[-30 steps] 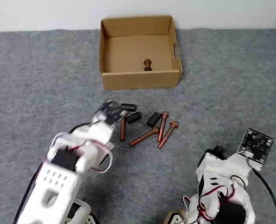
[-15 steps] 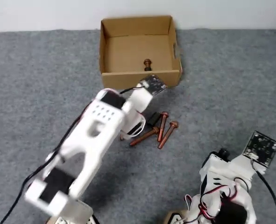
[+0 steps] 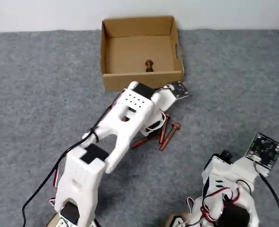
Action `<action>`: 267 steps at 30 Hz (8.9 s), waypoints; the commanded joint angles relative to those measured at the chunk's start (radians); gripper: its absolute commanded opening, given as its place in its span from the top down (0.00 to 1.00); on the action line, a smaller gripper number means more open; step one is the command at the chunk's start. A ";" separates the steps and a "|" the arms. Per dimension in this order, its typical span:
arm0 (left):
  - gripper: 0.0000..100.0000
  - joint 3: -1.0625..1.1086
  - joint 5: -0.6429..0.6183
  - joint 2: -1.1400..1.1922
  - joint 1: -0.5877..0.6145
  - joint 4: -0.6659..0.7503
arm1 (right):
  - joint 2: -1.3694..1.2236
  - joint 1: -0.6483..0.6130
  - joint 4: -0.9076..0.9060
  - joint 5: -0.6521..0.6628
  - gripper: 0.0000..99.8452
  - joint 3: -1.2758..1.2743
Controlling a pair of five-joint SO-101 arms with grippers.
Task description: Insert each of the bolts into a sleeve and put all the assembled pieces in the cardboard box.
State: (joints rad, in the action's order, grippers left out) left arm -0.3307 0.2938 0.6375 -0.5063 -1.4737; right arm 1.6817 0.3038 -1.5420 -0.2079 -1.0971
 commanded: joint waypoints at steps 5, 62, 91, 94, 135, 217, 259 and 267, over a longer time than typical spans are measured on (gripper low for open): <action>0.84 -0.127 0.006 0.095 -0.009 -0.023 | 0.004 0.005 -0.001 0.009 0.99 -0.003; 1.00 0.750 -0.465 -1.344 -0.068 -0.086 | 0.004 -0.633 0.099 0.015 0.99 -0.009; 1.00 1.363 -0.879 -2.289 -0.066 0.459 | 0.002 -1.067 0.156 0.037 0.99 -0.021; 1.00 1.420 -0.879 -2.368 -0.066 0.502 | 0.002 -1.067 0.237 0.127 0.99 -0.021; 1.00 1.535 -0.878 -2.446 -0.172 0.540 | -0.005 -1.061 0.430 0.394 0.99 -0.025; 1.00 2.012 -0.334 -2.444 0.512 0.462 | -2.091 -0.490 1.087 0.028 0.99 1.468; 1.00 2.014 -0.333 -2.443 0.598 0.483 | -2.763 -0.590 -0.239 0.080 0.99 2.779; 1.00 2.014 -0.331 -2.443 0.600 0.485 | -2.649 -0.593 -0.259 0.052 0.99 2.665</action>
State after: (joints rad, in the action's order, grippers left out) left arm 1.6886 -0.0514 -1.8052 0.0844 -1.0119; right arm -1.0756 -0.2839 -1.7538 -0.1450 1.6141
